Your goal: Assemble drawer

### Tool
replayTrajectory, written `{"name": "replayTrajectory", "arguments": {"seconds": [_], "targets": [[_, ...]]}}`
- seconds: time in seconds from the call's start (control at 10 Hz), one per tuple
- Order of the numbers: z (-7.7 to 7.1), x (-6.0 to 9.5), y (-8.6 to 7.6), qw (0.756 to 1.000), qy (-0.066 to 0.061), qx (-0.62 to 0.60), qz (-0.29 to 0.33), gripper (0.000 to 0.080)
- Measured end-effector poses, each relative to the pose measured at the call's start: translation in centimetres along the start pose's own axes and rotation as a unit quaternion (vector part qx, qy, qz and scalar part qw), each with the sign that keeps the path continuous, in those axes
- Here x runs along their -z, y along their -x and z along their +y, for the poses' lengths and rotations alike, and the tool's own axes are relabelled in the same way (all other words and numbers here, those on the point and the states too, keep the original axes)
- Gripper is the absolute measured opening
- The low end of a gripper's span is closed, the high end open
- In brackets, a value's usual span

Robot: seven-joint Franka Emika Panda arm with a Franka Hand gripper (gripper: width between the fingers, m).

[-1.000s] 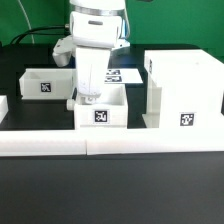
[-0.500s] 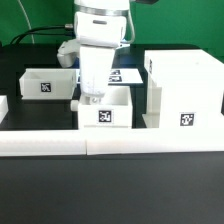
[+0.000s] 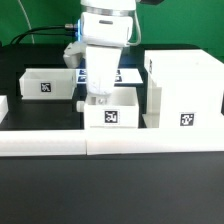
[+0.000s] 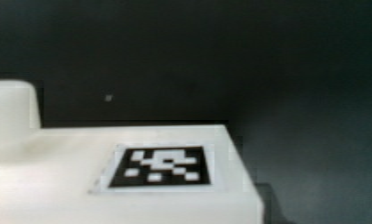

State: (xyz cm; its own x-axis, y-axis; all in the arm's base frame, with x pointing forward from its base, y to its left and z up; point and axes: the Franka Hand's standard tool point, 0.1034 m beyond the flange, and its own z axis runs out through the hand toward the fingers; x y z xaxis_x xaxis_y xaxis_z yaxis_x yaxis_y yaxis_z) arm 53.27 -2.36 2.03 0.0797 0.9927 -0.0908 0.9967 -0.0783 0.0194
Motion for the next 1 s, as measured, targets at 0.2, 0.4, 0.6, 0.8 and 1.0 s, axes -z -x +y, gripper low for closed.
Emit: {"name": "replayTrajectory", "arguments": {"seconds": [0.2,0.4,0.6,0.8,1.0], "targets": [[0.3,-0.2,-0.4,1.0,-0.01,0.014,-0.006,0.0042],[0.3,-0.3,-0.3,1.0,-0.01,0.012,-0.006,0.0042],[0.2,-0.4,-0.5,1.0,-0.011,0.018,-0.007,0.0042],[0.8,0.0,-1.6,1.0,-0.008,0.015,-0.006,0.0042],[1.3,0.2,-2.2,1.0,-0.007,0.014,-0.005,0.0042]]}}
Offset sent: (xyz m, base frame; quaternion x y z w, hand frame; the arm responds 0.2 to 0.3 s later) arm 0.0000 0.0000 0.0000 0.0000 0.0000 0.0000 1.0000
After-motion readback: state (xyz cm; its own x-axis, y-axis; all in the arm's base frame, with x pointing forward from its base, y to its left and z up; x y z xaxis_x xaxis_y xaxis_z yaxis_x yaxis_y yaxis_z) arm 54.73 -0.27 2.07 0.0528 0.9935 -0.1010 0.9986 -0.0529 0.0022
